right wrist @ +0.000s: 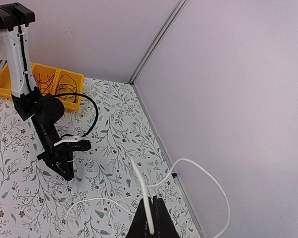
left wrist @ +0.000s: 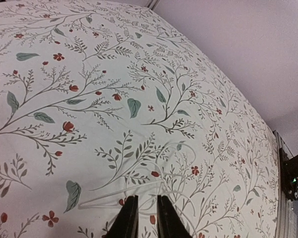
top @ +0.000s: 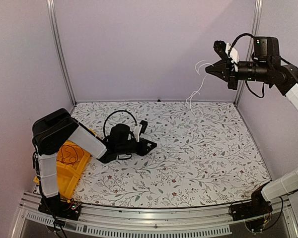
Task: Untangle the cables
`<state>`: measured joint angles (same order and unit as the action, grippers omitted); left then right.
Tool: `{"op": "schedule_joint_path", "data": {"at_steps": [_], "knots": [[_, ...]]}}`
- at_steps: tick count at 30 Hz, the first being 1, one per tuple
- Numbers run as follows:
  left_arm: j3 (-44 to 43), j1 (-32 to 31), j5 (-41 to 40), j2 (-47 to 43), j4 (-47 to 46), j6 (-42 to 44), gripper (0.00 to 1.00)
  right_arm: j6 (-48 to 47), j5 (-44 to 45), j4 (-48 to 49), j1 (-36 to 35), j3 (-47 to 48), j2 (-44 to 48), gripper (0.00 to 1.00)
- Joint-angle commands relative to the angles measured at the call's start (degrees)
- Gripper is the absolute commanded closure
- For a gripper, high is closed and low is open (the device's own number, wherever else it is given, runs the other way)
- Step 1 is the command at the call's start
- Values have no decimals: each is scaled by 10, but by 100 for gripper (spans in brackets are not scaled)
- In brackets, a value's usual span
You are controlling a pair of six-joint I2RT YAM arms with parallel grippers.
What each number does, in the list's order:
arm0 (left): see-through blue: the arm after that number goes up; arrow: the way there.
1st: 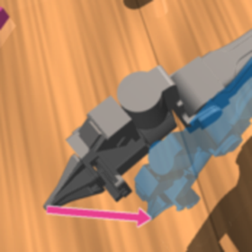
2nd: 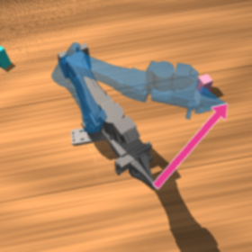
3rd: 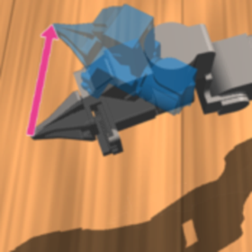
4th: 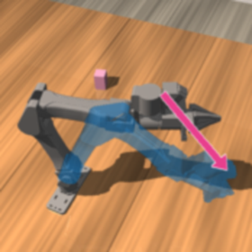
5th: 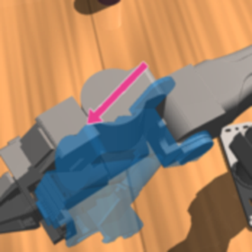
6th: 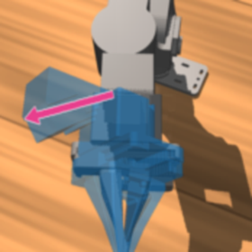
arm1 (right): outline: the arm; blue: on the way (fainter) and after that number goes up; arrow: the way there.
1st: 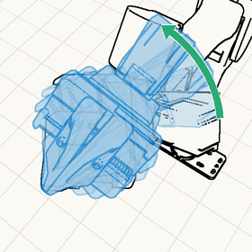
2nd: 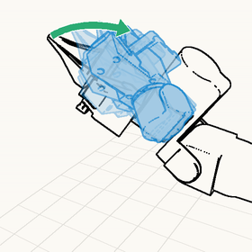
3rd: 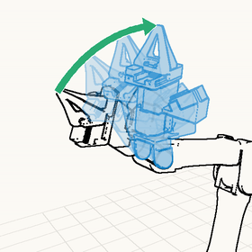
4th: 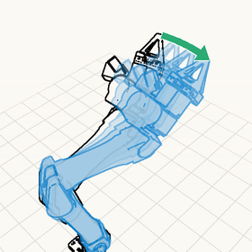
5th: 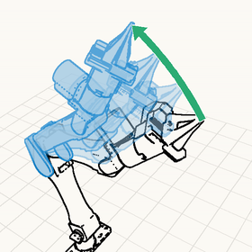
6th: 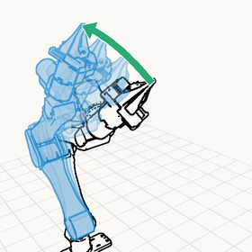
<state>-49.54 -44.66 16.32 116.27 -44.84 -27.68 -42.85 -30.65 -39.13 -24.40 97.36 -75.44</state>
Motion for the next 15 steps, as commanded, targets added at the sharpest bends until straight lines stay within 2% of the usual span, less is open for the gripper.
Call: {"op": "schedule_joint_path", "data": {"at_steps": [1,6,11,15], "knots": [[10,-1,11,-30,-26,-11,80,14,-22,-22,4,-2,-17,100],[38,-9,-14,-104,-19,-2,67,33,-45,-10,4,-32,-22,100],[50,-31,-74,-204,35,39,55,48,-71,1,4,-59,-21,100],[37,-41,-81,-257,71,50,48,71,-99,14,4,-77,-26,100]]}}
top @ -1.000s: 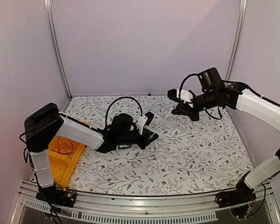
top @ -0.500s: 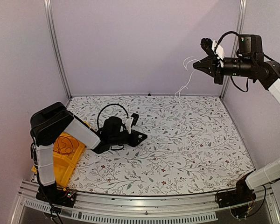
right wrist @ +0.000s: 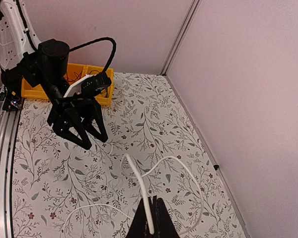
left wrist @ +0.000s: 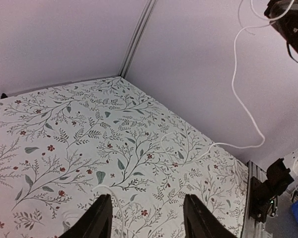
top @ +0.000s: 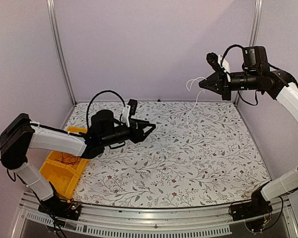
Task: Untangle the cables
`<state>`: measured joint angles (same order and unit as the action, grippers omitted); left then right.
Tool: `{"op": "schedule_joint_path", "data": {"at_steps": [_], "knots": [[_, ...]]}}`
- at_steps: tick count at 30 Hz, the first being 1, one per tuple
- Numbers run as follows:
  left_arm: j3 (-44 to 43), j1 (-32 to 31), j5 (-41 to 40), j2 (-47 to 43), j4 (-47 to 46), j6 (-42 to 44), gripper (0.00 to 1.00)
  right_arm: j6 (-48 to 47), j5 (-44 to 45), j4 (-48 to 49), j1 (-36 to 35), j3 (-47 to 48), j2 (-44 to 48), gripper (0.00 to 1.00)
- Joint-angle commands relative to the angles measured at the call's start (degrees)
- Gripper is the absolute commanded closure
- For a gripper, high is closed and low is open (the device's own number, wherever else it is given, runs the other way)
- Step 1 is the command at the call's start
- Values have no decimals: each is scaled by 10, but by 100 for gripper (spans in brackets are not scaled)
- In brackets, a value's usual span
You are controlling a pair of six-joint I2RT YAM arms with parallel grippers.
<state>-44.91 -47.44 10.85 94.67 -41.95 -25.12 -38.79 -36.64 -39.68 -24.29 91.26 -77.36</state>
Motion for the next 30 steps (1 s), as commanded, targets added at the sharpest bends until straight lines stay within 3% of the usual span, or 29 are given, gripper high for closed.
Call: {"op": "schedule_joint_path", "data": {"at_steps": [1,7,12,18,20,25,30], "knots": [[-21,-15,-26,-44,54,14,45,33,-44,24,3,-19,-7,100],[-135,-23,30,8,146,-75,41,38,-57,32,2,-22,-21,100],[-202,-33,97,72,139,-148,40,38,-61,34,1,-24,-25,100],[-268,-41,161,142,126,-163,43,38,-60,35,1,-27,-23,100],[-279,-41,186,160,106,-178,45,38,-58,36,1,-30,-22,100],[-283,-40,222,184,52,-212,61,36,-54,39,1,-42,-17,100],[-264,-36,224,182,-4,-243,59,35,-51,42,1,-53,-14,100]]}}
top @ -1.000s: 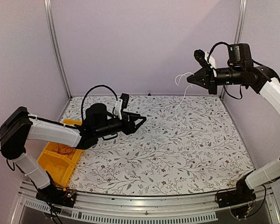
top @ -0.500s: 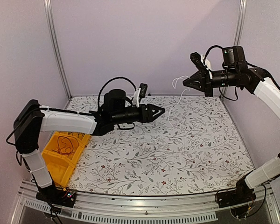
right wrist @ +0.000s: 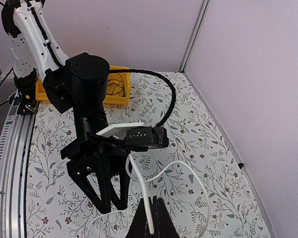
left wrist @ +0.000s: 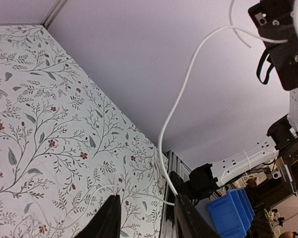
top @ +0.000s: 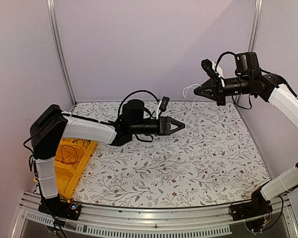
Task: Untangle the cables
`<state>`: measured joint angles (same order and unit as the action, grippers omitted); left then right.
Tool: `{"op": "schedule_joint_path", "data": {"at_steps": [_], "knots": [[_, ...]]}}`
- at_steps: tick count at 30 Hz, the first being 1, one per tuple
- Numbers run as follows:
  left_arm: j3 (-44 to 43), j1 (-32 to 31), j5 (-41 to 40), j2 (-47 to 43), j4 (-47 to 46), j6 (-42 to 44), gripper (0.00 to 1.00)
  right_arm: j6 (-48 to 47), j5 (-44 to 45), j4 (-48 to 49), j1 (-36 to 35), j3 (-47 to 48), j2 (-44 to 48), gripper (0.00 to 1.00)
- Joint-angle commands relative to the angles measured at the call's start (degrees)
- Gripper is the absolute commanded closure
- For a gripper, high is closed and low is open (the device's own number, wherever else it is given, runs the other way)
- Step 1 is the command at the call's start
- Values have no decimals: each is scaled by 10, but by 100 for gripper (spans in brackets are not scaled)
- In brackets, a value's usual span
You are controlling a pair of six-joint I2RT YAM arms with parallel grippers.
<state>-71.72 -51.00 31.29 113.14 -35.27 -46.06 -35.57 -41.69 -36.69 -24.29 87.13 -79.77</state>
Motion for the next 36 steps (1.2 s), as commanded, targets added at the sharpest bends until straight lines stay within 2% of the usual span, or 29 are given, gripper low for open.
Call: {"op": "schedule_joint_path", "data": {"at_steps": [1,8,15,20,24,25,26,27,29,30,32,36], "knots": [[9,1,13,-6,-76,-39,57,2,-1,12,1,-12,10,100],[4,2,9,4,-103,-60,52,2,-9,15,1,-18,5,100],[-17,0,30,26,-100,-71,61,4,-10,18,1,-20,4,100],[-28,1,39,37,-93,-70,76,4,-11,19,1,-23,4,100],[-23,3,30,32,-93,-65,97,7,-13,25,1,-30,3,100],[-17,5,24,25,-90,-61,100,9,-12,26,1,-33,3,100],[-9,9,19,13,-79,-55,100,12,-10,28,1,-38,4,98],[0,13,10,-1,-63,-48,100,14,-6,32,2,-44,5,90],[24,22,-8,-44,-16,-28,100,25,3,43,8,-64,7,66],[36,25,-21,-69,16,-10,100,30,2,48,15,-76,8,60],[54,32,-54,-123,114,33,100,35,-18,53,31,-102,12,51],[56,37,-185,-239,361,113,100,24,-30,73,56,-178,23,42]]}}
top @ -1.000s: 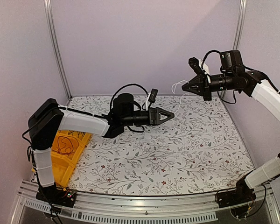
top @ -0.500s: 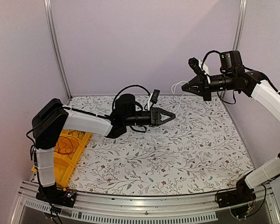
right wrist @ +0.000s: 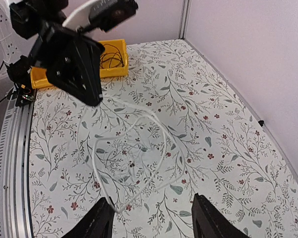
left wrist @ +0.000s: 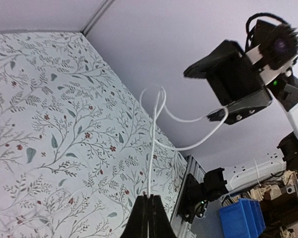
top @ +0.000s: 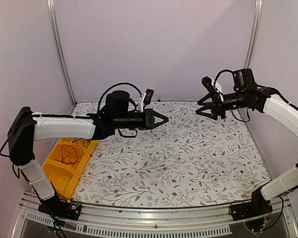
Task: Untangle the cables
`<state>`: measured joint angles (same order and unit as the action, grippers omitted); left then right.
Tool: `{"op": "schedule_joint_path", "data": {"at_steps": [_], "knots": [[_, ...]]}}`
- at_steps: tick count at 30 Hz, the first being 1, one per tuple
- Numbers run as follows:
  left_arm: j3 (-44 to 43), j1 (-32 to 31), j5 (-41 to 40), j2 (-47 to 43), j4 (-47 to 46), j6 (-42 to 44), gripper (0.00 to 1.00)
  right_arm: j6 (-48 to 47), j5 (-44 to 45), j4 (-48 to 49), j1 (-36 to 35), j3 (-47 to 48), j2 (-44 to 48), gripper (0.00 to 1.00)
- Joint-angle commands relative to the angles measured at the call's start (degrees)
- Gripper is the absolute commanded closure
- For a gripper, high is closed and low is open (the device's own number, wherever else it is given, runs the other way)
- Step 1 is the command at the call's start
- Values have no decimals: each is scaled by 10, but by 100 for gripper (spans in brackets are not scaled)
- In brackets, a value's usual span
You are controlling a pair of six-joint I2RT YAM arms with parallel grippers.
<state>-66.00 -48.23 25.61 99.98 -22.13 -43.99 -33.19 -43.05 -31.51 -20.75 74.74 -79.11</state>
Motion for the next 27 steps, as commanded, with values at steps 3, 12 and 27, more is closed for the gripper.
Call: {"op": "schedule_joint_path", "data": {"at_steps": [3,12,27], "knots": [[8,16,-217,-187,393,99,100,-5,-22,37,22,-97,10,41],[30,46,-400,-414,696,10,100,1,-36,64,23,-125,-62,38],[27,86,-468,-590,1018,-142,100,-9,-49,57,22,-134,-98,37]]}}
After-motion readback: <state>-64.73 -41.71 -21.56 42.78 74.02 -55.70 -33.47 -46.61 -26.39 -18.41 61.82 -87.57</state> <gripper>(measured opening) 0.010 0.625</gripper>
